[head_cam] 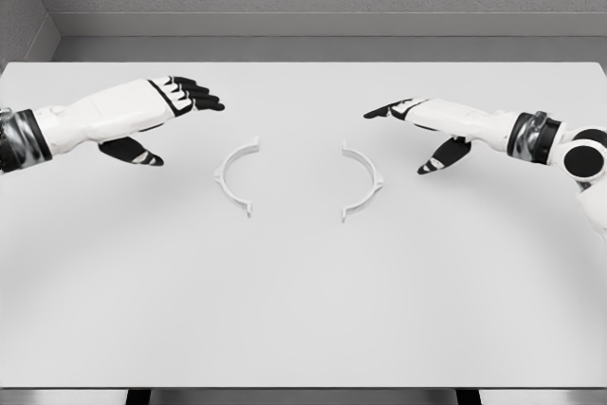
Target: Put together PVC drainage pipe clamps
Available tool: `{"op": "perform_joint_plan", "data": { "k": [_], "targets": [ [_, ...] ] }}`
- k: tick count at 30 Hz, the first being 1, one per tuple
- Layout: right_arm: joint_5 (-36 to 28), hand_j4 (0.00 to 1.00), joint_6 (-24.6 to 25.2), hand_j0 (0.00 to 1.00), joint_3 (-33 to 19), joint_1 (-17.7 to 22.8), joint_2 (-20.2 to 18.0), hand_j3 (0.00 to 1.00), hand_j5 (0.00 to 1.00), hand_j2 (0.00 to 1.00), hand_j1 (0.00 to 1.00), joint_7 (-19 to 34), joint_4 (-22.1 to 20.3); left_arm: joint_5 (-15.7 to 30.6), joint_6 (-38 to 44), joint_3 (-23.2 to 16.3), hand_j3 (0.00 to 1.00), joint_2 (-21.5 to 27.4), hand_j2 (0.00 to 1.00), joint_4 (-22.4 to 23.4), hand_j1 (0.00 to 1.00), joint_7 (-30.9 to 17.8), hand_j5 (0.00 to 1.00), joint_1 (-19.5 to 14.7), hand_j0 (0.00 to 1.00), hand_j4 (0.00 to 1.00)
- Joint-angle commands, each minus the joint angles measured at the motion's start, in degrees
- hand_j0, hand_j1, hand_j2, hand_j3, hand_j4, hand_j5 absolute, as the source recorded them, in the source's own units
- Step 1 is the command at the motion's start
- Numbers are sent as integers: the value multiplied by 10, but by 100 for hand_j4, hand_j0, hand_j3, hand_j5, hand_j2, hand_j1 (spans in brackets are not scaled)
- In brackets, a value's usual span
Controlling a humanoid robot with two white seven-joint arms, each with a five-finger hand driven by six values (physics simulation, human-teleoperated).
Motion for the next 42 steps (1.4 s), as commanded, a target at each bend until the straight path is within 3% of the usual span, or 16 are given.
{"op": "perform_joint_plan", "data": {
  "k": [1, 18, 25, 42],
  "targets": [
    [-4, 100, 2, 100, 1, 1, 6, 100, 100, 100, 100, 1, -1, -11, 1, 0, 100, -15, 100, 17, 100, 0, 100, 0, 100, 100],
    [12, 100, 2, 100, 1, 14, 38, 100, 100, 100, 100, 1, -2, -61, 1, -2, 100, -73, 100, 59, 100, 0, 100, 0, 100, 100],
    [31, 100, 2, 100, 0, 19, 58, 100, 100, 100, 100, 1, 0, -105, 1, -3, 100, -123, 100, 106, 100, 0, 100, -10, 100, 100],
    [51, 100, 2, 100, -2, 18, 95, 100, 100, 100, 100, 1, 4, -129, 1, -11, 100, -162, 100, 135, 100, 0, 100, -11, 100, 100]
  ]
}}
